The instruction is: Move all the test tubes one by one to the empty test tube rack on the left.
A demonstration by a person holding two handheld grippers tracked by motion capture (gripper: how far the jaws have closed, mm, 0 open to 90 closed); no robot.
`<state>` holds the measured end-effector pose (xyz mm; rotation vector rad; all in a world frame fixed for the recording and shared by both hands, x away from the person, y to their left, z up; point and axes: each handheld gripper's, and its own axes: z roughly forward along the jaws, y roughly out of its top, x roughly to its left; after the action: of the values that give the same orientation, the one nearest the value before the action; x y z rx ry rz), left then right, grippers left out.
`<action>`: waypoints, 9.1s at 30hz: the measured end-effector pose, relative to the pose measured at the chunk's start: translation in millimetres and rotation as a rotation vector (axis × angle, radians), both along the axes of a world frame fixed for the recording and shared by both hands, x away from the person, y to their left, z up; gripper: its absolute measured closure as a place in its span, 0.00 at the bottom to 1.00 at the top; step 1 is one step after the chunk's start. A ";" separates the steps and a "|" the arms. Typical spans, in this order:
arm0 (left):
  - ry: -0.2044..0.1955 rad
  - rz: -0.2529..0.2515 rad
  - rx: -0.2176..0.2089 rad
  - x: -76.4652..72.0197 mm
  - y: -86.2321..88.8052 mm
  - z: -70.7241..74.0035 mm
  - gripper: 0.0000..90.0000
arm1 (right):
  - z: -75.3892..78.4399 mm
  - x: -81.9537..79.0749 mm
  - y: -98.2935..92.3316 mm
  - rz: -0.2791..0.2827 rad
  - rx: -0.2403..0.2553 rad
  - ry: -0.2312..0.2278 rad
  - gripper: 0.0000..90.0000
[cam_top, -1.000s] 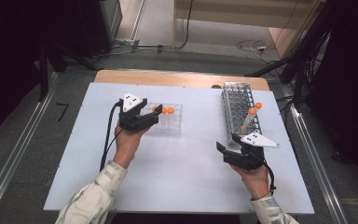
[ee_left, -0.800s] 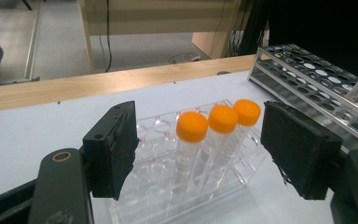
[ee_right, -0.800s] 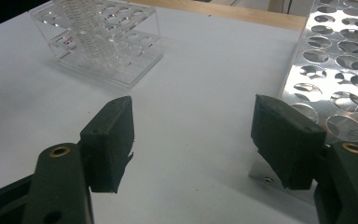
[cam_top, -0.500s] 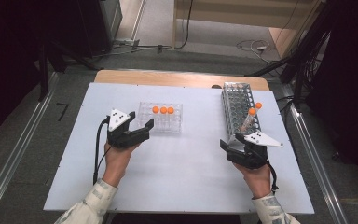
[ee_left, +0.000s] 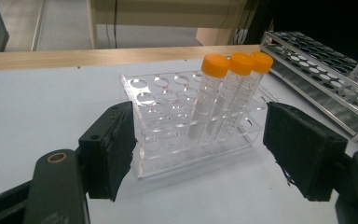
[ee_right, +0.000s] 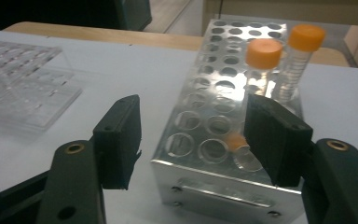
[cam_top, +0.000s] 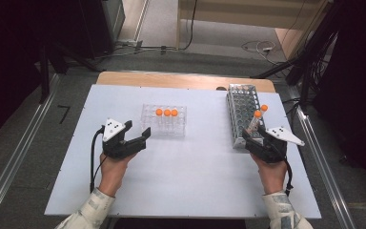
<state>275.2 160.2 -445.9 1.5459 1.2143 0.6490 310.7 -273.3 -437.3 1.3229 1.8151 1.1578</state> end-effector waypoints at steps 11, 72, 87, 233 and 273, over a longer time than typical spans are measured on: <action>0.003 -0.001 0.004 0.0 -1.1 -0.9 0.26 | -12.6 34.8 -10.5 -0.108 -0.025 0.021 0.55; -0.011 -0.053 0.003 -8.0 -10.9 4.7 0.26 | 31.1 -6.5 29.5 0.122 0.028 -0.107 0.80; -0.017 -0.085 0.008 -11.9 -17.2 7.3 0.26 | 15.1 -15.4 72.9 0.272 0.000 -0.051 0.80; -0.063 -0.014 0.033 58.8 -16.0 55.5 0.77 | -6.3 -22.6 57.0 0.326 -0.021 0.095 0.30; -0.005 -0.022 0.069 72.1 -25.2 27.3 0.69 | -7.0 -24.4 58.9 0.331 -0.022 0.099 0.30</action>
<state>347.2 135.0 -418.6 1.6122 1.1804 0.6863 286.3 -214.4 -444.3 1.1109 2.1729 1.2534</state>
